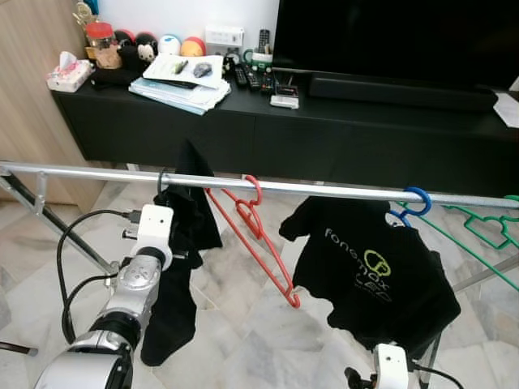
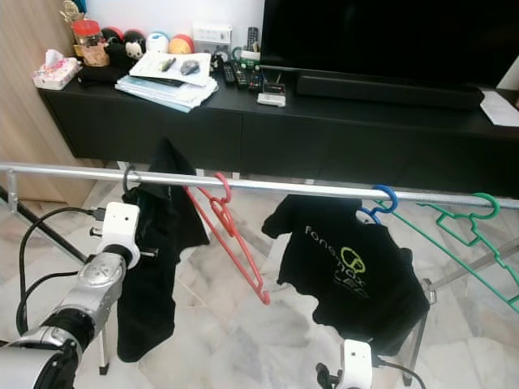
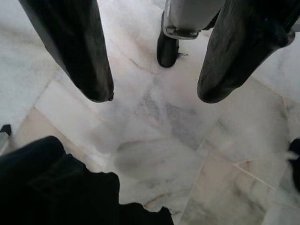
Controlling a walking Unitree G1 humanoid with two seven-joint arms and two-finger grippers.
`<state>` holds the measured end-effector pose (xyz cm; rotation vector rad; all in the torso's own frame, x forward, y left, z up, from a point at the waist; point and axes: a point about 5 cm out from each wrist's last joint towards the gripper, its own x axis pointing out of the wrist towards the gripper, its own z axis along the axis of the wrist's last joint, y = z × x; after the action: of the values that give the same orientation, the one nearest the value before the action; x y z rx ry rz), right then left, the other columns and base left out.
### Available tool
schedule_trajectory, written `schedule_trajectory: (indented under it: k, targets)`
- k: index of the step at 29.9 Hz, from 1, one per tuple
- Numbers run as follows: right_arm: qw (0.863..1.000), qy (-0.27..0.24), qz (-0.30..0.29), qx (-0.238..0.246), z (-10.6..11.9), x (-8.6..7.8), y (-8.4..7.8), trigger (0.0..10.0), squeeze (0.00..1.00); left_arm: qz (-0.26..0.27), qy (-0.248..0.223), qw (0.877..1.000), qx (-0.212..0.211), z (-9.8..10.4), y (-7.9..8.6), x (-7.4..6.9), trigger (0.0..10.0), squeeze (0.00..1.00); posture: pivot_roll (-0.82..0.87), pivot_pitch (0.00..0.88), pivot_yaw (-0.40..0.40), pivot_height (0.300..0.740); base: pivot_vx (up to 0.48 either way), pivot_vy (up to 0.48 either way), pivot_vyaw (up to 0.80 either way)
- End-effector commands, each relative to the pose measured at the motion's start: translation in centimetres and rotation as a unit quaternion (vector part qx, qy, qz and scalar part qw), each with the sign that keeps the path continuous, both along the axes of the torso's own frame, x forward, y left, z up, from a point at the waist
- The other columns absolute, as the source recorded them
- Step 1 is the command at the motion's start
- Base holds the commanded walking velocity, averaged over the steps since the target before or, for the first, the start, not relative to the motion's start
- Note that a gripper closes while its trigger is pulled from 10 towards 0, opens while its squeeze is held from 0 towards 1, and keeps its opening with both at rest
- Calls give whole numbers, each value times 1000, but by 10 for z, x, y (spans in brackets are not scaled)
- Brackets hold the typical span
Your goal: Hang hanger
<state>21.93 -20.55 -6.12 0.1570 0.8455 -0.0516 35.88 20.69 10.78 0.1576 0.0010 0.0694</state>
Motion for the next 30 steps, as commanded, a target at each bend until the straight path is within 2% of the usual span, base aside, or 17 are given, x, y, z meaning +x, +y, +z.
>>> schedule_trajectory:
  k: [1,8,10,11,12,13,16,19,20,21,23,24,25,30]
  targets:
    - [1000,12,-1,-2,-3,-4,-1,10000,0,-1,-36,999,-14,7,1,-2,0,0,113,67,-92,740,0,0,0]
    - [1000,11,-1,-2,-2,-4,-1,10000,0,-7,-34,999,-12,-6,4,-15,0,0,115,53,-90,740,0,0,0]
    - [1000,12,-1,-2,-2,-3,-1,10000,0,-23,-6,999,28,-21,7,-26,157,0,120,48,-89,740,0,0,0]
    - [1000,12,-1,-2,-2,-3,-1,10000,0,-27,8,999,40,-29,9,-31,5647,0,120,47,-88,740,0,0,0]
    - [1000,12,-1,-3,-2,-3,0,10000,0,-28,17,998,46,-33,10,-34,5647,0,120,47,-88,740,0,0,0]
    - [1000,12,0,-3,-2,-3,-1,10000,0,-24,26,999,32,-40,12,-41,10000,0,121,44,-88,740,0,0,0]
    - [1000,12,0,-4,-2,-2,-1,10000,0,-2,51,999,6,-59,23,-59,10000,0,125,44,-84,740,0,0,0]
    - [1000,11,0,-4,-2,-2,-1,10000,0,16,77,997,8,-73,31,-71,10000,0,128,41,-80,740,0,0,0]
    - [1000,11,0,-4,-2,-2,0,10000,0,33,108,993,14,-86,37,-82,10000,0,128,41,-77,740,0,0,0]
    - [1000,11,0,-4,-2,-2,0,10000,0,33,108,993,14,-86,37,-82,10000,0,128,41,-77,740,0,0,0]
    - [1000,10,0,-4,-2,-1,1,10000,0,48,144,988,13,-99,42,-94,10000,0,121,48,-71,740,0,0,0]
    - [1000,10,0,-4,-2,-1,1,10000,0,48,144,988,13,-99,42,-94,10000,0,121,48,-71,740,0,0,0]
    - [1000,9,-3,-3,-1,-1,2,10000,0,61,166,984,3,-108,44,-102,10000,0,116,53,-69,740,0,0,0]
    - [1000,8,-7,-2,-1,-1,2,10000,0,62,143,988,-12,-105,41,-102,10000,0,119,63,-63,740,0,0,0]
